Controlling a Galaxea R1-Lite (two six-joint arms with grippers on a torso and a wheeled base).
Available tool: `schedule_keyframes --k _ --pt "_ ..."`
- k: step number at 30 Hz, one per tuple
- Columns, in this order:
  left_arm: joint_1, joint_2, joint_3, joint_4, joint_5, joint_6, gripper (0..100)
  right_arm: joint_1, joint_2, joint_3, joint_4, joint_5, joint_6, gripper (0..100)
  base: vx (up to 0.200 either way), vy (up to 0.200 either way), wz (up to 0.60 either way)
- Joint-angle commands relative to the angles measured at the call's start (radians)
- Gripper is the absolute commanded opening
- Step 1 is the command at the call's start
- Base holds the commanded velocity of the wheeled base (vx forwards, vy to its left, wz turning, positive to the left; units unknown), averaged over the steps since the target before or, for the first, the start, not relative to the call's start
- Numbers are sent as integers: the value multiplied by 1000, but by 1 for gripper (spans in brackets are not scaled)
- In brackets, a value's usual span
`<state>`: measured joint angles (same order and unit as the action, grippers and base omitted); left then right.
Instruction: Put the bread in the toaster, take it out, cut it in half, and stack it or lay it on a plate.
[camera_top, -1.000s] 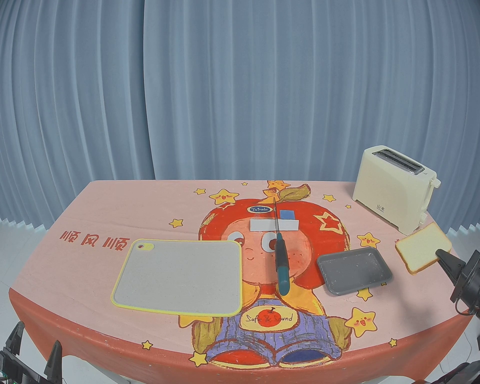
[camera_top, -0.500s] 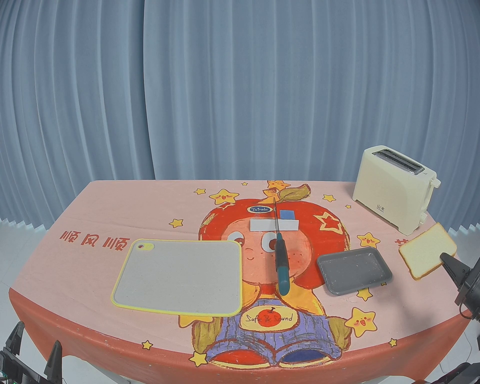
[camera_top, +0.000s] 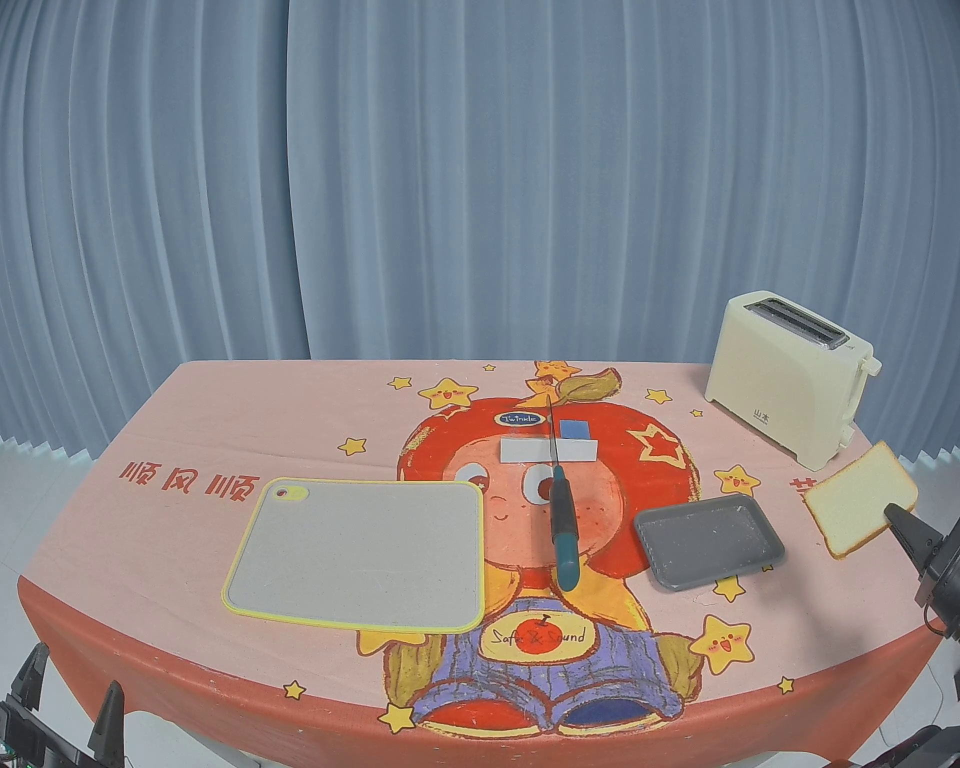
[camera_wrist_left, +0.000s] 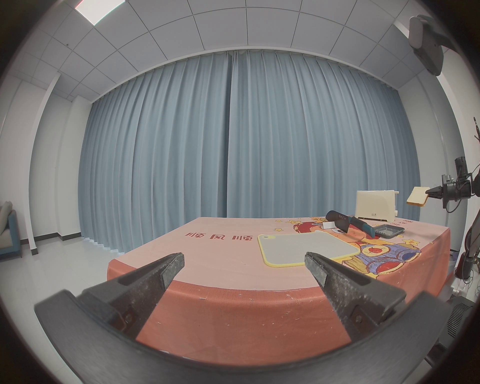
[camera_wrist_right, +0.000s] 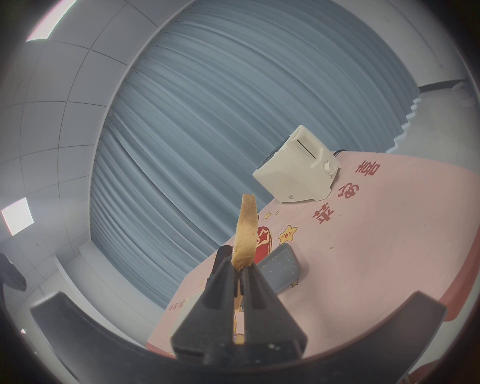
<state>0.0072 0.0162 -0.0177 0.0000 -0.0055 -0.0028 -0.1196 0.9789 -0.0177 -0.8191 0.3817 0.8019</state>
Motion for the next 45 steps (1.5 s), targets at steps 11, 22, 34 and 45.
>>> schedule_keyframes --k 11,22,34,45 --pt "0 -16 18 0 1 0 100 -31 -46 18 43 0 -248 0 0 0 0" --pt "0 -16 18 0 1 0 100 75 -34 18 43 -1 -366 0 0 0 0" --pt "0 -16 18 0 -1 0 100 164 -20 18 43 6 -451 0 0 0 0" --pt "0 -16 16 0 1 0 100 302 -8 12 43 3 -661 0 0 0 0"
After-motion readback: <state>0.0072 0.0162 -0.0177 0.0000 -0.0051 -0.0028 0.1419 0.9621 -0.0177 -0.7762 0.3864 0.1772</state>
